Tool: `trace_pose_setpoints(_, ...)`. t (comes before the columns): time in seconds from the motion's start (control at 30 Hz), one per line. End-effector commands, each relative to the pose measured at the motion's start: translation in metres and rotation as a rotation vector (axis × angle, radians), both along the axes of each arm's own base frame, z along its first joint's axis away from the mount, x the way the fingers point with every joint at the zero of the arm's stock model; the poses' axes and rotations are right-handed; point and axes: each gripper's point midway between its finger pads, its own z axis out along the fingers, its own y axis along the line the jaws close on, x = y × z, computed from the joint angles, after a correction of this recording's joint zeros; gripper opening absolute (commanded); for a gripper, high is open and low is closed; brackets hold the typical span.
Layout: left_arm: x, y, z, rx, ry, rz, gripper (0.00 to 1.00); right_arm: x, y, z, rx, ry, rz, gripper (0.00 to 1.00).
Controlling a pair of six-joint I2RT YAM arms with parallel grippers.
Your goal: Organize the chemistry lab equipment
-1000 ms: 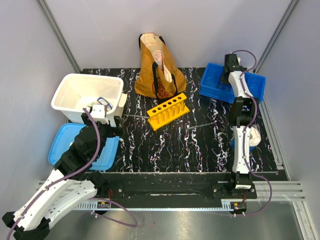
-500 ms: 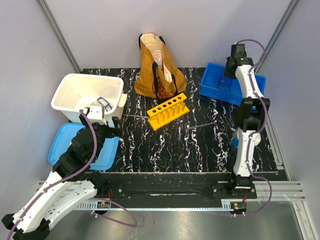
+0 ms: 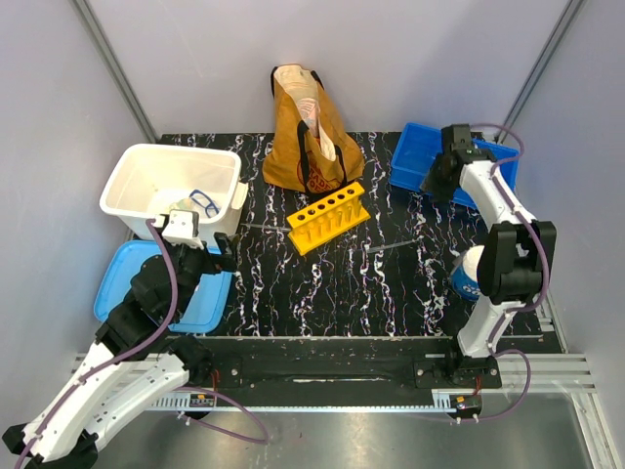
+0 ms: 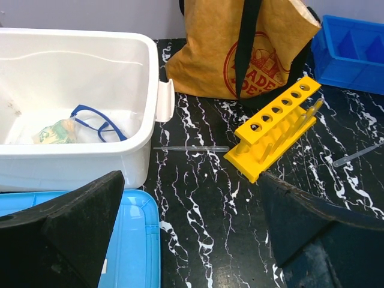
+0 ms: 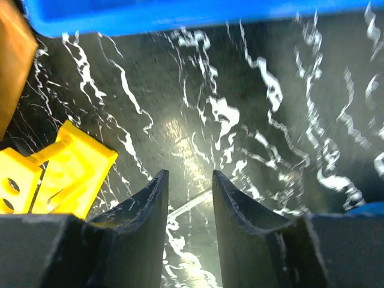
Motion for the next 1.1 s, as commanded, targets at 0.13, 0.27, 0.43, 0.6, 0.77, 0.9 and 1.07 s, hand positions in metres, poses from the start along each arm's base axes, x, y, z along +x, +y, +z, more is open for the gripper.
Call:
trace_pose_setpoints(0.13,-0.007,-0.005,0.029,-0.084,-0.066,-0.047,0.98,-0.048,0.060,-0.023,0.287,0.105,-0.291,0.40)
trace_pose_setpoints(0.27,-0.007,-0.005,0.028,-0.079,-0.060,-0.046,0.98,-0.066,0.080,-0.036,0.278,0.175,-0.382,0.38)
trace_pose_setpoints(0.43,-0.007,-0.005,0.026,-0.074,-0.055,-0.046,0.98,-0.082,0.092,-0.047,0.294,0.269,-0.483,0.38)
trace_pose_setpoints(0.6,-0.006,-0.005,0.025,-0.075,-0.052,-0.044,0.98,-0.091,0.099,-0.061,0.312,0.316,-0.554,0.38)
trace_pose_setpoints(0.77,-0.006,-0.006,0.024,-0.072,-0.048,-0.047,0.98,-0.093,0.098,-0.078,0.311,0.334,-0.603,0.39)
trace_pose_setpoints(0.9,-0.006,-0.006,0.024,-0.071,-0.049,-0.046,0.98,-0.096,0.097,-0.093,0.300,0.368,-0.633,0.39)
trace_pose_setpoints(1.07,-0.006,-0.005,0.025,-0.072,-0.052,-0.040,0.98,-0.094,0.098,-0.108,0.284,0.397,-0.651,0.38)
